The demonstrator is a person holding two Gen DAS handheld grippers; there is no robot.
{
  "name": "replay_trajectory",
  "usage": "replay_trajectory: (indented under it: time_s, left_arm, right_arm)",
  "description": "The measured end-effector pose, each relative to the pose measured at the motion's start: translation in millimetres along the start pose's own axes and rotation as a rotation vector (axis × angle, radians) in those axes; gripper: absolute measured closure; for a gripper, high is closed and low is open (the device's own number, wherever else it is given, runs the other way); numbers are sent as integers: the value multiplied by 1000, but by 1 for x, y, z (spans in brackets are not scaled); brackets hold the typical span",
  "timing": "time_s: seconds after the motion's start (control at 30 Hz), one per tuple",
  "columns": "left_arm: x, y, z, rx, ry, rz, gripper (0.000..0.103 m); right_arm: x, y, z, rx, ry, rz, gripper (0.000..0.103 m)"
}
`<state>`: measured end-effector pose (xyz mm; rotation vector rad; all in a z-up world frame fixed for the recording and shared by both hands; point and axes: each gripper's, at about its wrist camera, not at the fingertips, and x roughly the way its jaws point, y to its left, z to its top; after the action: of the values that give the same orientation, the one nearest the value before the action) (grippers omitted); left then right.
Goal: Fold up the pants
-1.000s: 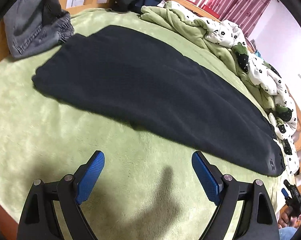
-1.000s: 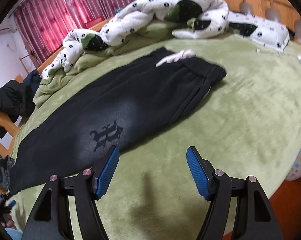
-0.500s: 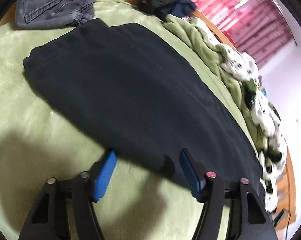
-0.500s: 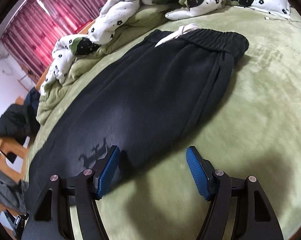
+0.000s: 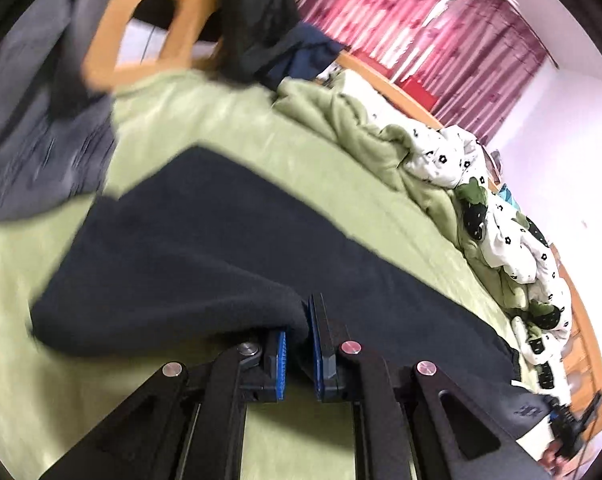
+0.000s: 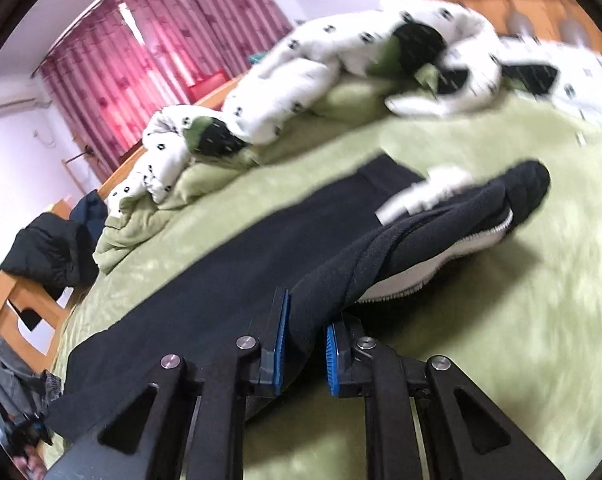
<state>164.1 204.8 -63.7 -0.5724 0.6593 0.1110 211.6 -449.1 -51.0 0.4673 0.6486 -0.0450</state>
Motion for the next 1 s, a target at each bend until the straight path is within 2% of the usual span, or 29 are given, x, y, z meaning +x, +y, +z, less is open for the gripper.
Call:
replay_trajectory:
  time_s: [0.17, 0.33, 0.47, 0.53, 0.6, 0.63, 0.7, 0.77, 0.83, 0.87, 1.0]
  left_arm:
    - [35, -30, 34, 85, -44, 63, 93]
    - [85, -40, 60, 78, -61, 123, 93]
    - [122, -45, 60, 115, -60, 183, 93]
    - [141, -45, 54, 128, -33, 206, 92]
    - [158, -45, 47, 125, 1, 219, 82]
    - [163, -46, 44, 127, 18, 218, 69]
    - [166, -49, 38, 136, 47, 206, 56]
    - [157, -55, 32, 160, 50, 194, 43]
    - [144, -60, 24, 181, 55, 188, 36]
    - [135, -61, 20, 196, 59, 178, 36]
    - [91, -57, -3, 244, 72, 176, 32]
  right_arm:
    - [22, 26, 36, -84, -18, -1, 87]
    - [66, 47, 60, -162, -33, -17, 87]
    - [112, 52, 68, -197, -25, -43, 87]
    - [137, 56, 68, -213, -16, -71, 86]
    - [157, 61, 64, -231, 0, -99, 84]
    - [167, 62, 61, -237, 16, -113, 81]
    - [179, 63, 56, -249, 49, -134, 65]
    - [182, 66, 50, -268, 67, -146, 58]
    - [172, 68, 44, -282, 67, -148, 53]
    - [163, 69, 40, -292, 65, -147, 51]
    - [117, 64, 22, -341, 66, -159, 50]
